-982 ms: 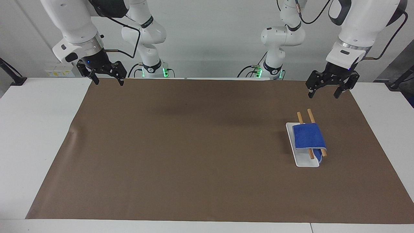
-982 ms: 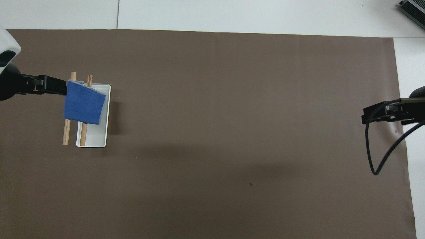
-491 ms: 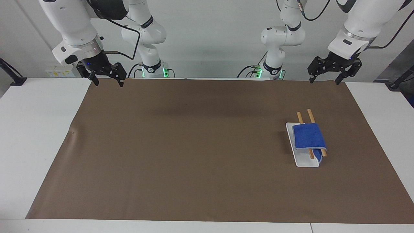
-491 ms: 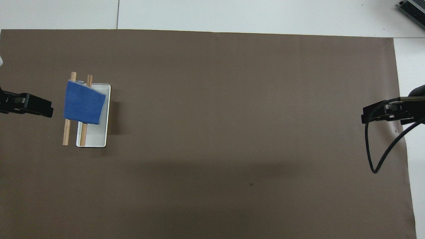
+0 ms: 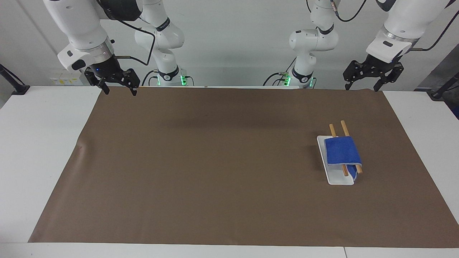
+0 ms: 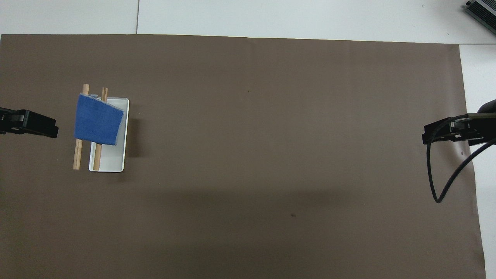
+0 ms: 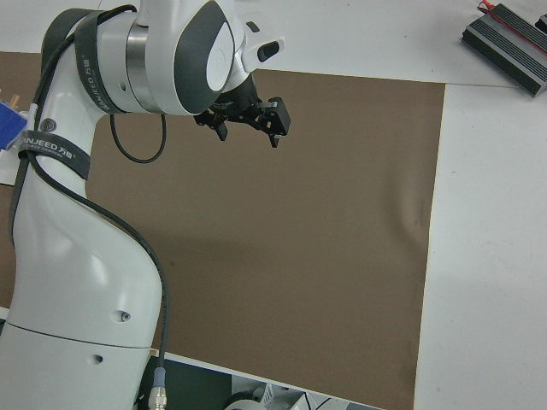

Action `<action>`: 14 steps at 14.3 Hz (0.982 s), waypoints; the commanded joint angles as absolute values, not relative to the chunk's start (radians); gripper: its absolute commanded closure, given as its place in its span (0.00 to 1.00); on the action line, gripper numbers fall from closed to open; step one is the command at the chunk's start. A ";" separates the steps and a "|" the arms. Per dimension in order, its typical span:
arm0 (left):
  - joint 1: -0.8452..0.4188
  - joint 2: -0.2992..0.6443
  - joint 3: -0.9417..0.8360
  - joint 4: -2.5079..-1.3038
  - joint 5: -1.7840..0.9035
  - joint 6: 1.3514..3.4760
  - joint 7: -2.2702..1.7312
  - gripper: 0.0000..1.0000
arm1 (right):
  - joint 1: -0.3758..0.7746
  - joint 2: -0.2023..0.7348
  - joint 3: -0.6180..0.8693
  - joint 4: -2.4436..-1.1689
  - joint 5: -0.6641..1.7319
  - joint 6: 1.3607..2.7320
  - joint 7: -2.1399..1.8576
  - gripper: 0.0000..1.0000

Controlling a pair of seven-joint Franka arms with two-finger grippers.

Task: Right arm passes towel to left arm to hang

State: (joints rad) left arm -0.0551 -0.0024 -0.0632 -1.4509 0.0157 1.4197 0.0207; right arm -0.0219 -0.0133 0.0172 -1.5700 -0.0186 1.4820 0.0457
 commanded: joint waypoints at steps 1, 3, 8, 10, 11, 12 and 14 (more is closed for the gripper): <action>-0.052 -0.014 -0.067 -1.456 0.035 1.407 0.031 0.00 | -0.040 -0.017 0.023 -1.560 0.005 1.460 0.038 0.00; -0.049 -0.014 -0.066 -1.453 0.035 1.396 0.032 0.00 | -0.038 -0.017 0.023 -1.560 0.005 1.460 0.038 0.00; -0.064 -0.014 -0.038 -1.454 0.035 1.388 0.041 0.00 | -0.038 -0.017 0.023 -1.560 0.005 1.460 0.038 0.00; -0.078 -0.012 -0.018 -1.454 0.034 1.387 0.043 0.00 | -0.038 -0.017 0.025 -1.560 0.005 1.460 0.038 0.00; -0.086 -0.011 -0.002 -1.454 0.031 1.384 0.044 0.00 | -0.038 -0.017 0.025 -1.560 0.005 1.460 0.038 0.00; -0.100 -0.012 0.008 -1.454 0.031 1.382 0.048 0.00 | -0.038 -0.017 0.025 -1.560 0.005 1.460 0.038 0.00; -0.100 -0.011 0.012 -1.454 0.029 1.381 0.057 0.00 | -0.038 -0.017 0.023 -1.560 0.005 1.460 0.038 0.00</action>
